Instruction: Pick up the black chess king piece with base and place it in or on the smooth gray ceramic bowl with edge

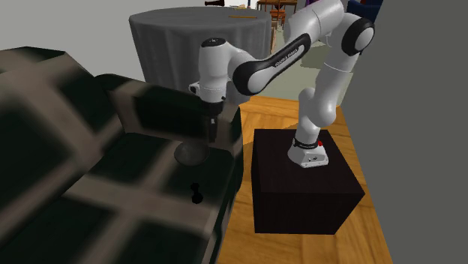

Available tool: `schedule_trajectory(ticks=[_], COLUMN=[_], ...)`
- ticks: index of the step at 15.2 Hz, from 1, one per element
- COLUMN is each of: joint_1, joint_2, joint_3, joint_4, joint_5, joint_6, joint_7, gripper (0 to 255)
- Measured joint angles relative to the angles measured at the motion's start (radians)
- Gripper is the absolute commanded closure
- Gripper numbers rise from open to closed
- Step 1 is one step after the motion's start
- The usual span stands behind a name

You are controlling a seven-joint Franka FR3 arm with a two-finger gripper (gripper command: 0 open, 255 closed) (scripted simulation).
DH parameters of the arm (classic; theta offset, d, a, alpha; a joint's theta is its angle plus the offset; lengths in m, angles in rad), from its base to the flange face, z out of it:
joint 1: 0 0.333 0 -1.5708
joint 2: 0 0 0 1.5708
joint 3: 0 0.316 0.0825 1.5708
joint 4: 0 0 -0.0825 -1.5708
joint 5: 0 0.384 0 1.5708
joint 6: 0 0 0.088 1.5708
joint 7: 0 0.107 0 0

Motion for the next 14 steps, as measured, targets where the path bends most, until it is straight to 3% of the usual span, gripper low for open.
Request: schedule_trajectory(ticks=[7, 14], joint_1=[0.030, 0.109], joint_2=[0.264, 0.538], joint_3=[0.062, 0.074], joint_4=[0.149, 0.339], joint_5=[-0.100, -0.214], joint_6=[0.054, 0.068], joint_7=[0.115, 0.223], gripper=[0, 0])
